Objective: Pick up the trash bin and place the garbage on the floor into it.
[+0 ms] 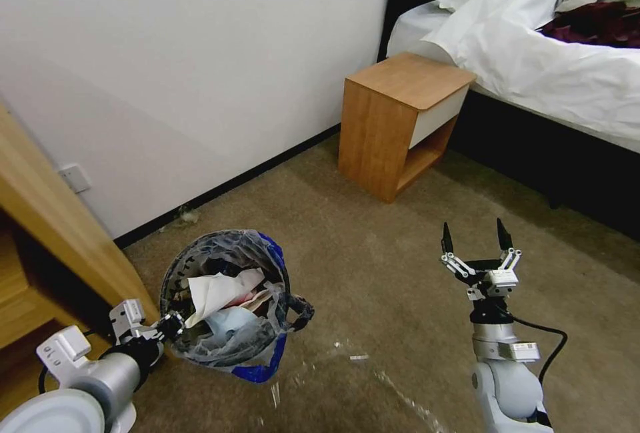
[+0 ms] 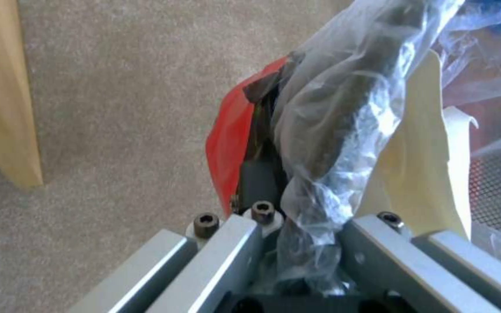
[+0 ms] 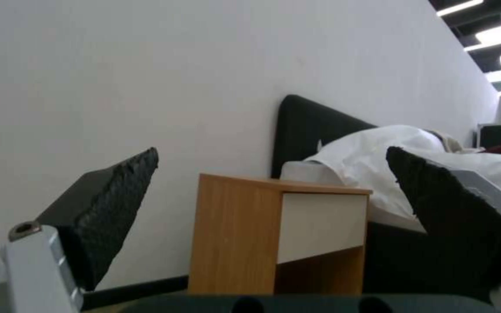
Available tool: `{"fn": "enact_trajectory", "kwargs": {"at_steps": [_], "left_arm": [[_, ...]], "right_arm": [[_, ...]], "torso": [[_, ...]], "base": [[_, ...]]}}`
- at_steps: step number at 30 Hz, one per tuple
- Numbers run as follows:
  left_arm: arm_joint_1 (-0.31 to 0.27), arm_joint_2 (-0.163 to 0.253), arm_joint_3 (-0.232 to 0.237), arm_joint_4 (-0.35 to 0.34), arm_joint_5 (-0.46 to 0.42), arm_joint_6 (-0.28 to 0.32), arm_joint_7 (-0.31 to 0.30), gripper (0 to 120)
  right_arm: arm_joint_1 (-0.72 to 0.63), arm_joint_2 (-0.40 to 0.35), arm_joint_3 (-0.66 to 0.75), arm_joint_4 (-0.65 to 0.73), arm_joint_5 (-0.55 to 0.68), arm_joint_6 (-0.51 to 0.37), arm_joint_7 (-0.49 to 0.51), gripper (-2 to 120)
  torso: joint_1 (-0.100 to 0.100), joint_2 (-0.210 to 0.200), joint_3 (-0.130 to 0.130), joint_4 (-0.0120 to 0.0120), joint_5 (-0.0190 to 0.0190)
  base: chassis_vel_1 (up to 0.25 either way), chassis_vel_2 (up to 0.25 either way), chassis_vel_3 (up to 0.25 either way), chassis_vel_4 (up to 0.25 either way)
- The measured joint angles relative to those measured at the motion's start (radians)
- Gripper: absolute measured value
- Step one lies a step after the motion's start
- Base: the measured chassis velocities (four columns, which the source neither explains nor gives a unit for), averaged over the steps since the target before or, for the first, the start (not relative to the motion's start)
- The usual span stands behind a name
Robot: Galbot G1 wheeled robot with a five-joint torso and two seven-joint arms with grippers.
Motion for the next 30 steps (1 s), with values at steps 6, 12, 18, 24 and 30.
{"fn": "enact_trajectory", "kwargs": {"at_steps": [6,12,18,24,30], "left_arm": [[-0.007,-0.002,0.0,0.006,-0.004,0.0,-0.003,0],[-0.009,-0.002,-0.001,0.011,-0.005,0.0,-0.003,0],[-0.012,-0.008,0.002,0.015,-0.005,0.0,-0.005,0],[-0.006,-0.008,-0.003,0.006,-0.008,0.0,-0.006,0],[-0.002,-0.015,-0.004,-0.003,-0.008,0.0,-0.006,0]], "right_arm": [[0.012,0.005,-0.009,-0.014,-0.01,0.001,0.019,100],[0.023,0.007,-0.01,-0.021,-0.011,0.0,0.032,100],[0.031,0.007,-0.006,-0.026,-0.011,-0.002,0.041,100],[0.031,0.002,0.0,-0.027,-0.009,-0.002,0.041,100],[0.027,0.001,0.004,-0.025,-0.007,-0.001,0.04,100]], "torso": [[0.0,0.0,0.0,-0.0001,0.0003],[0.0,0.0,0.0,-0.0001,0.0002],[0.0,0.0,0.0,-0.0001,0.0002],[0.0,0.0,0.0,0.0,0.0002],[0.0,0.0,0.0,0.0,0.0002]], "base": [[-0.01,0.011,0.001,-0.005],[0.0,0.0,0.0,0.0],[0.0,0.0,0.0,0.0],[0.0,0.0,0.0,0.0],[0.0,0.0,0.0,0.0]]}}
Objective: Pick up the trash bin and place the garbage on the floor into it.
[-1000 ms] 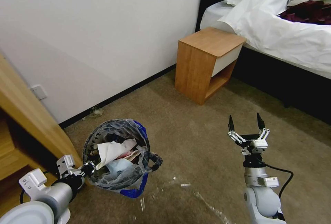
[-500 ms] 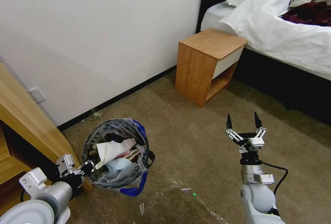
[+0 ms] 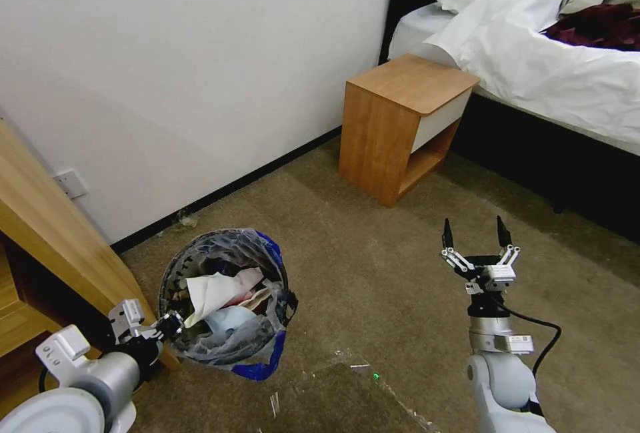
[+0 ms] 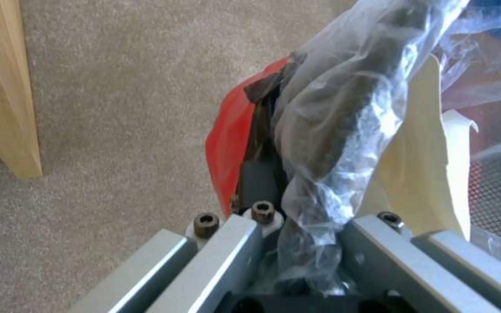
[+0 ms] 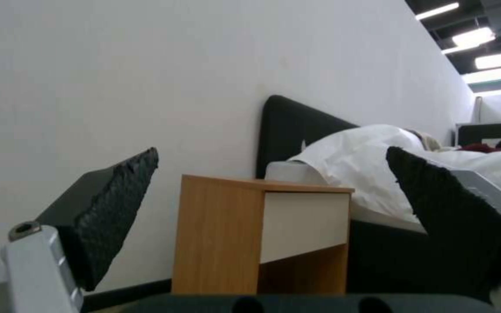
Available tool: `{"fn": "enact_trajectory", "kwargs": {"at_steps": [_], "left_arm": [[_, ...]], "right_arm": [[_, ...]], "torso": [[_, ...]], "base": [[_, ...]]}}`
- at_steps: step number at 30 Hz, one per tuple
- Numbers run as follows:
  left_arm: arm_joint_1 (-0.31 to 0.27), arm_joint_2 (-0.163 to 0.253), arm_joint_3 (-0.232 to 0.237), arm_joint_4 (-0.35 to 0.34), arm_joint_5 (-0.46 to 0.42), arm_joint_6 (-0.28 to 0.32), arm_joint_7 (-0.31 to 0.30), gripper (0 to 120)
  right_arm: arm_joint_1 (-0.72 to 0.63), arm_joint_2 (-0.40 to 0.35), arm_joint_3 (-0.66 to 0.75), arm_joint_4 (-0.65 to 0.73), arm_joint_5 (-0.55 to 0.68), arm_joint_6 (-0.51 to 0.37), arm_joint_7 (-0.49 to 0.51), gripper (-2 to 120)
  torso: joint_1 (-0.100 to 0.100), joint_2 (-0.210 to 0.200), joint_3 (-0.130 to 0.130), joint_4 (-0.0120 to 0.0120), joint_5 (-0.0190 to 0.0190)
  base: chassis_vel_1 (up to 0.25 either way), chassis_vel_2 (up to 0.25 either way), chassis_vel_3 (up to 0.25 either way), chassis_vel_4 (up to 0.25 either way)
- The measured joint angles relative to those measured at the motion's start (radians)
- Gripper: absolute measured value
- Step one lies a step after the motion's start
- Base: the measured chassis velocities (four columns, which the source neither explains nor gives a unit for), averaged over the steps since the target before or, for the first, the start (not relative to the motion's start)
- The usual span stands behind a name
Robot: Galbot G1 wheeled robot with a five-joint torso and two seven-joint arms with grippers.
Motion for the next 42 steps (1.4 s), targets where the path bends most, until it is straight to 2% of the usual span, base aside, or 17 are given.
{"fn": "enact_trajectory", "kwargs": {"at_steps": [12,23,42], "left_arm": [[-0.026,0.03,0.0,0.013,-0.038,0.0,-0.016,0],[-0.025,0.024,0.011,0.023,-0.033,0.0,-0.016,0],[-0.021,0.02,0.001,0.01,-0.036,0.0,-0.018,0]], "right_arm": [[-0.021,-0.007,0.034,0.031,0.017,0.0,-0.018,100],[-0.032,0.006,0.049,0.041,0.029,0.007,-0.037,100],[-0.045,0.009,0.052,0.046,0.031,0.015,-0.051,100]], "torso": [[0.0,0.0,0.0,-0.0001,-0.0001],[0.0,0.0,0.0,0.0,-0.0001],[0.0,0.0,0.0,0.0,0.0]], "base": [[0.0,0.0,0.0,0.0],[0.0,0.0,0.0,0.0],[0.0,0.0,0.0,0.0]]}}
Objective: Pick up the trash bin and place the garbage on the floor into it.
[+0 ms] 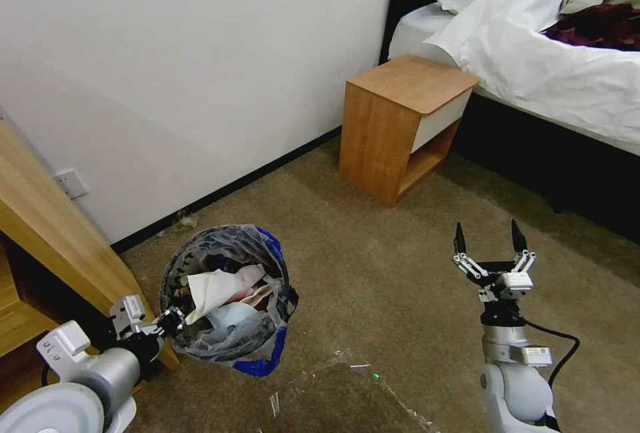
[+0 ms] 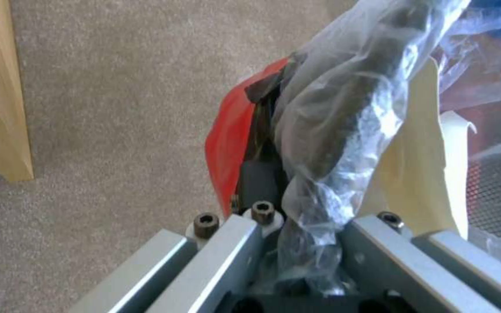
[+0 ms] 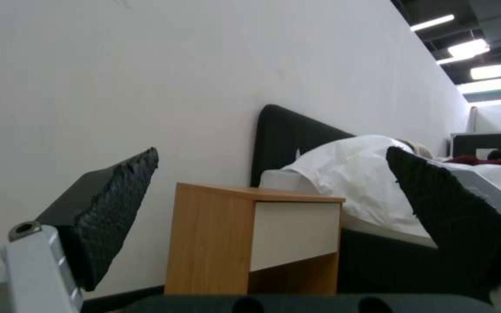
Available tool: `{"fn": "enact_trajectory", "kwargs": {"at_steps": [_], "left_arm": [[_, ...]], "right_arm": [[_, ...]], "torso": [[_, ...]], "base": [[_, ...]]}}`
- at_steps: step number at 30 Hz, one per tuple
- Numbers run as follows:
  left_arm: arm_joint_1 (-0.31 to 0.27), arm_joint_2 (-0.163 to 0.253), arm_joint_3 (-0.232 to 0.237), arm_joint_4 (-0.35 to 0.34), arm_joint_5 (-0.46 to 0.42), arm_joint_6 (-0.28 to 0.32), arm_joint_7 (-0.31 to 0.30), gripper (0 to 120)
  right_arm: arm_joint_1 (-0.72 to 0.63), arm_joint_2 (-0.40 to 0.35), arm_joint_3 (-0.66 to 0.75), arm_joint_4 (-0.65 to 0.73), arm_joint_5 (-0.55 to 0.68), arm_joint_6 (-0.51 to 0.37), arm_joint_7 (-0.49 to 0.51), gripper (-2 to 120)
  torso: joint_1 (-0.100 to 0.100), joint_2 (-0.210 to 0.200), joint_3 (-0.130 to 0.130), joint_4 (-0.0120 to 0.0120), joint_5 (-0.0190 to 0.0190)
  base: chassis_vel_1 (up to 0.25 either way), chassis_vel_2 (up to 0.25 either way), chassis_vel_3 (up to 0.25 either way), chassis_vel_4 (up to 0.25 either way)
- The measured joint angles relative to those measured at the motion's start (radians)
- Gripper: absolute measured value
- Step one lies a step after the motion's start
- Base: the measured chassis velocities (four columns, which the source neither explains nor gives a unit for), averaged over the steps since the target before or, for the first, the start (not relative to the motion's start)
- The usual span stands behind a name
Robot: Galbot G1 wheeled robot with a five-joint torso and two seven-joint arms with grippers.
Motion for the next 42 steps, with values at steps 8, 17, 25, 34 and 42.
{"fn": "enact_trajectory", "kwargs": {"at_steps": [8,17,25,34,42], "left_arm": [[-0.001,0.002,0.001,0.003,0.0,0.0,-0.002,0],[-0.005,-0.001,0.004,0.01,0.003,0.0,-0.003,0],[-0.007,-0.007,0.004,0.012,0.002,0.0,-0.004,0],[-0.004,-0.007,0.002,0.013,0.002,0.0,-0.006,0],[-0.001,-0.013,0.001,0.013,0.002,0.0,-0.008,0]], "right_arm": [[0.003,0.0,0.002,-0.002,0.0,0.0,-0.002,100],[0.003,0.003,-0.004,-0.012,-0.006,0.006,-0.007,100],[0.01,0.0,-0.009,-0.019,-0.012,0.007,-0.007,100],[0.02,-0.007,-0.016,-0.028,-0.014,0.007,-0.007,100],[0.029,-0.002,-0.031,-0.044,-0.017,0.007,-0.008,100]], "torso": [[0.0,0.0,0.0,0.0,0.0],[0.0,0.0,0.0,0.0,0.0],[0.0,0.0,0.0,0.0,0.0],[0.0,0.0,0.0,0.0,0.0],[0.0,0.0,0.0,0.0001,0.0]], "base": [[0.0,0.0,0.0,0.0],[0.0,0.0,0.0,0.0],[0.0,0.0,0.0,0.0],[0.0,0.0,0.0,0.0],[0.0,0.0,0.0,0.0]]}}
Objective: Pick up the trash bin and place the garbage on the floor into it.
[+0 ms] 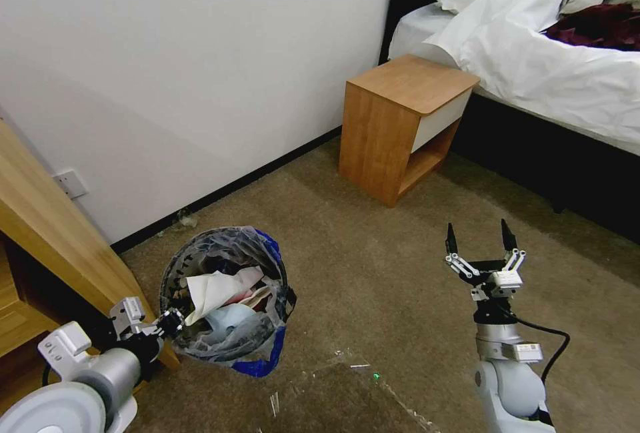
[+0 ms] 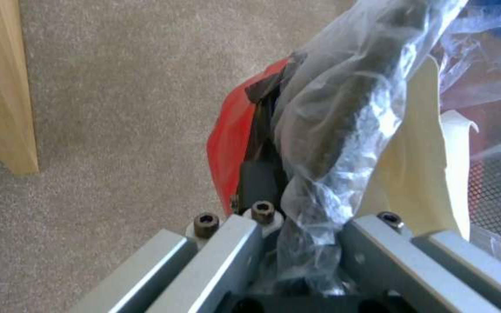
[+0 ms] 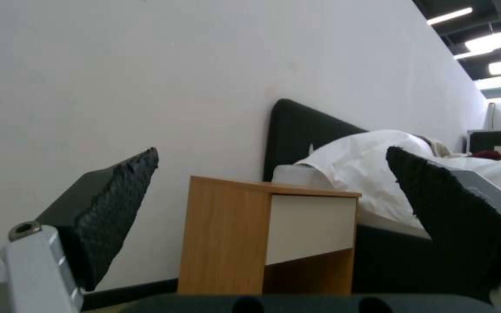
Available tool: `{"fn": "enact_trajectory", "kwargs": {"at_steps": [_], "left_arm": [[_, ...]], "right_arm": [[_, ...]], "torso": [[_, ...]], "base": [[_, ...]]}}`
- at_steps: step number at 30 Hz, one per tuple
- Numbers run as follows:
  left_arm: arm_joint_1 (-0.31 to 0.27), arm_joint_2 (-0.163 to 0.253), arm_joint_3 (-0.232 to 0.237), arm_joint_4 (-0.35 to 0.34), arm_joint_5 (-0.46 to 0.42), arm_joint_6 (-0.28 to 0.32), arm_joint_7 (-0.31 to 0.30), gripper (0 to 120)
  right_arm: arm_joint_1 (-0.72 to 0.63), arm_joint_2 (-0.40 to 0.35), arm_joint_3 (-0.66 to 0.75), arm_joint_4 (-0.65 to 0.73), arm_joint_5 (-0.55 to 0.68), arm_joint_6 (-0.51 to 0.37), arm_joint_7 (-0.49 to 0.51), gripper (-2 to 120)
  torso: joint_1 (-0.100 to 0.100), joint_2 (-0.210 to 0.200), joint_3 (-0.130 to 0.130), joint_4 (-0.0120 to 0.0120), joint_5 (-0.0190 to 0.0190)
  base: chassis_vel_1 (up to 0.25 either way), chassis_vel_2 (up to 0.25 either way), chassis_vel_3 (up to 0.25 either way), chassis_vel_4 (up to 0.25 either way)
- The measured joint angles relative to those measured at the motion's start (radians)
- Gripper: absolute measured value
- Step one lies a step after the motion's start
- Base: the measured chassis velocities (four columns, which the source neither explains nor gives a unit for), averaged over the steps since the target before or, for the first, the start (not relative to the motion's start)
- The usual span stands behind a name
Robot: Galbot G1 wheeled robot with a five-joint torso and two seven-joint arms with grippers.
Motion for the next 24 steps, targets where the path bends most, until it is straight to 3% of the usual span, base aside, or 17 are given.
{"fn": "enact_trajectory", "kwargs": {"at_steps": [24], "left_arm": [[-0.006,0.004,-0.005,0.009,-0.002,0.0,0.0,0]], "right_arm": [[0.017,0.012,-0.017,-0.034,-0.013,-0.001,0.0,100]], "torso": [[0.0,0.0,0.0,0.0,0.0]], "base": [[0.0,0.0,0.0,0.0]]}}
